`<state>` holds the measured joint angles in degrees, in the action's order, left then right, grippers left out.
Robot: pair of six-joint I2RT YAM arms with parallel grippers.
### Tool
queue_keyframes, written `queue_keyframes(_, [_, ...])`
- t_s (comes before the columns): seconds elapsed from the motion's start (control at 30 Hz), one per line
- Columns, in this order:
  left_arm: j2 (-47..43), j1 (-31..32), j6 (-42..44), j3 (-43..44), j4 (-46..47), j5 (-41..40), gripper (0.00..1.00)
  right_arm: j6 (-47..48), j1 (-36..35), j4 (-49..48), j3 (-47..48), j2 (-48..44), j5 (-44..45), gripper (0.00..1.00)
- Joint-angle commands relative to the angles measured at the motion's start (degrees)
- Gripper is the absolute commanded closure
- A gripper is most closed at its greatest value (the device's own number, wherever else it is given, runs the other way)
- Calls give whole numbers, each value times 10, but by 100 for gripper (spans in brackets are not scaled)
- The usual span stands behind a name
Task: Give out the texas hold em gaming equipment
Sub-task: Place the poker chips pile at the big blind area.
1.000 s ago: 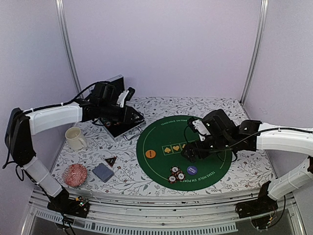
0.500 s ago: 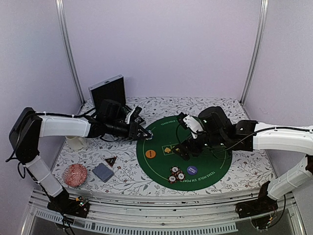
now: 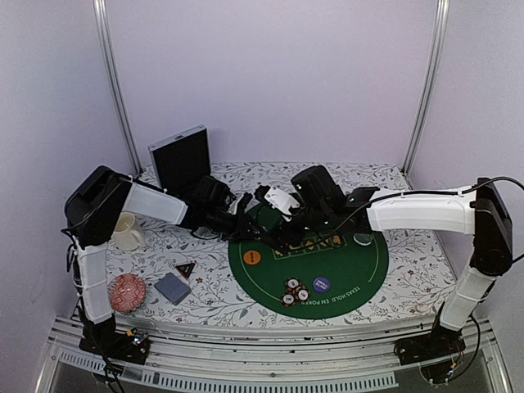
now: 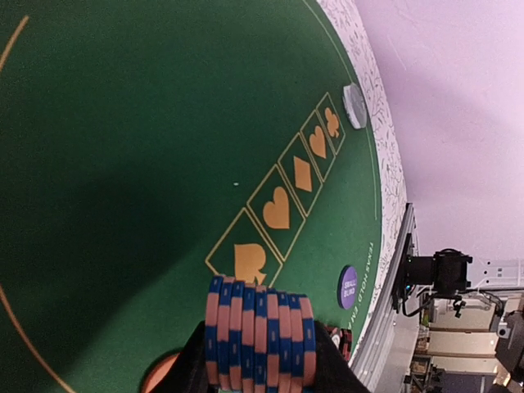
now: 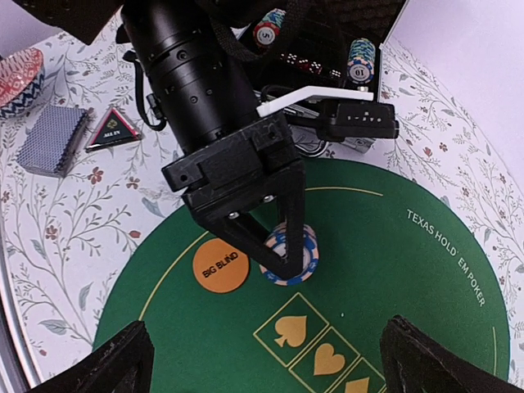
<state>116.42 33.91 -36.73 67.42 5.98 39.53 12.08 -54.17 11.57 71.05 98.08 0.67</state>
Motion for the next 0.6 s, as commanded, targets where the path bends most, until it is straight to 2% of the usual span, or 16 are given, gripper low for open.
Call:
queue_keyframes(0.0, [26,-29,-31,5,36,14,100,55,23,-10,52,50,-33,1])
queue_keyframes(0.23, [63,-41,-28,12,32,13,99,66,59,-13,105,140,-64,1])
queue_keyframes(0.57, [85,-50,-30,6,41,9,96,63,61,-28,148,211,-88,1])
